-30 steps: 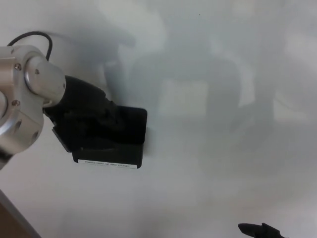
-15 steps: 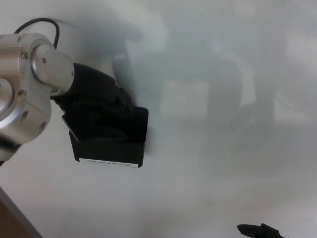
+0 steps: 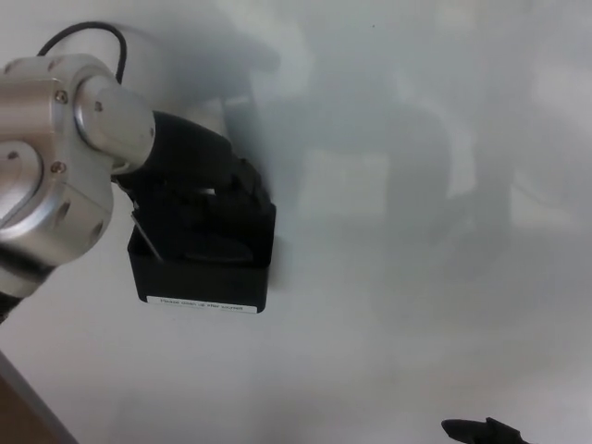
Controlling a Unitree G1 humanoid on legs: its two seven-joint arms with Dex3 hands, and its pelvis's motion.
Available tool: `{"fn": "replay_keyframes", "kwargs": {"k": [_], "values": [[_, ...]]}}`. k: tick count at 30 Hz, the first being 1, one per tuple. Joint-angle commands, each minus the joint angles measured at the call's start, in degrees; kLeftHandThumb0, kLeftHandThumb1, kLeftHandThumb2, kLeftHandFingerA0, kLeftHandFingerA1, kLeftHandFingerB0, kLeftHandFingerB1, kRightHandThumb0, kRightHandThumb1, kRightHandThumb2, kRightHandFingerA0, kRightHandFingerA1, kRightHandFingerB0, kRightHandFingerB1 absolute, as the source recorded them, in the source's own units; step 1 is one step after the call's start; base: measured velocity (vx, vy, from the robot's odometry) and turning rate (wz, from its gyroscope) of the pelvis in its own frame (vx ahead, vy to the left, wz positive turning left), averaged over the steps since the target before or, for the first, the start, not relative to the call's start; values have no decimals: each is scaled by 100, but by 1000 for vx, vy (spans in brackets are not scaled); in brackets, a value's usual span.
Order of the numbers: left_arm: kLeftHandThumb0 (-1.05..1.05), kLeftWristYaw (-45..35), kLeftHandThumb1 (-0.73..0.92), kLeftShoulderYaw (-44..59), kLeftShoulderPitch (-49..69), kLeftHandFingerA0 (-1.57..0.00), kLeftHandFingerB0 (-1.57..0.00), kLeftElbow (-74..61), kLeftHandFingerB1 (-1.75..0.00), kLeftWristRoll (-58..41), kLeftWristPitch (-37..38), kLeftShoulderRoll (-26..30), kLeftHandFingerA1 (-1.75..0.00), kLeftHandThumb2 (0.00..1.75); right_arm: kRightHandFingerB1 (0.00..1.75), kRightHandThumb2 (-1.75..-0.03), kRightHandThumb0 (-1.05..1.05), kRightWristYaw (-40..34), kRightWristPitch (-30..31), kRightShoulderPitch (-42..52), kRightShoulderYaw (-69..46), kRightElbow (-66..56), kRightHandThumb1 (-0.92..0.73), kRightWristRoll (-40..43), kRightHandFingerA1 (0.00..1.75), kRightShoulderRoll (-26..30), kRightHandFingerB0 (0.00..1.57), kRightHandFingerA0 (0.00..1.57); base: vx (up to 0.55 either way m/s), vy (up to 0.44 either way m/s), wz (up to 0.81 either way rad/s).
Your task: A magnetic marker holder is on the left hand side of the white board, the robot put the index and middle finger into the opening of the container and pull off the magnetic holder and hand it to a human on the left hand side.
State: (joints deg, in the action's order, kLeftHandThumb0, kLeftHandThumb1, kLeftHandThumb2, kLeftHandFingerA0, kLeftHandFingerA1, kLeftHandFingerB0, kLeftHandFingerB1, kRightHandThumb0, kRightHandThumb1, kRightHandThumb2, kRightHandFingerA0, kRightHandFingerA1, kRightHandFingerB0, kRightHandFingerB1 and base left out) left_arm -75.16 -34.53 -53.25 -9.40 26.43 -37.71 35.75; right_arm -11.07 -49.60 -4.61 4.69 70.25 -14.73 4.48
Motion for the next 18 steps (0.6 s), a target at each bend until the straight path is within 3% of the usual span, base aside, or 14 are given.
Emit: {"fn": "replay_keyframes", "kwargs": {"k": [1,18], "values": [[-102,317,69,-311,4,0,-2,259,-3,463,299,40,-7,104,41,-63,-52,-56,-7,38,1,-10,-75,1,51,35,65,76,0,0,0],[-100,648,70,-457,135,0,0,1080,0,481,564,-369,-11,104,42,-63,-51,-52,-7,-5,-10,-7,-75,13,56,-12,67,81,0,0,0]]}}
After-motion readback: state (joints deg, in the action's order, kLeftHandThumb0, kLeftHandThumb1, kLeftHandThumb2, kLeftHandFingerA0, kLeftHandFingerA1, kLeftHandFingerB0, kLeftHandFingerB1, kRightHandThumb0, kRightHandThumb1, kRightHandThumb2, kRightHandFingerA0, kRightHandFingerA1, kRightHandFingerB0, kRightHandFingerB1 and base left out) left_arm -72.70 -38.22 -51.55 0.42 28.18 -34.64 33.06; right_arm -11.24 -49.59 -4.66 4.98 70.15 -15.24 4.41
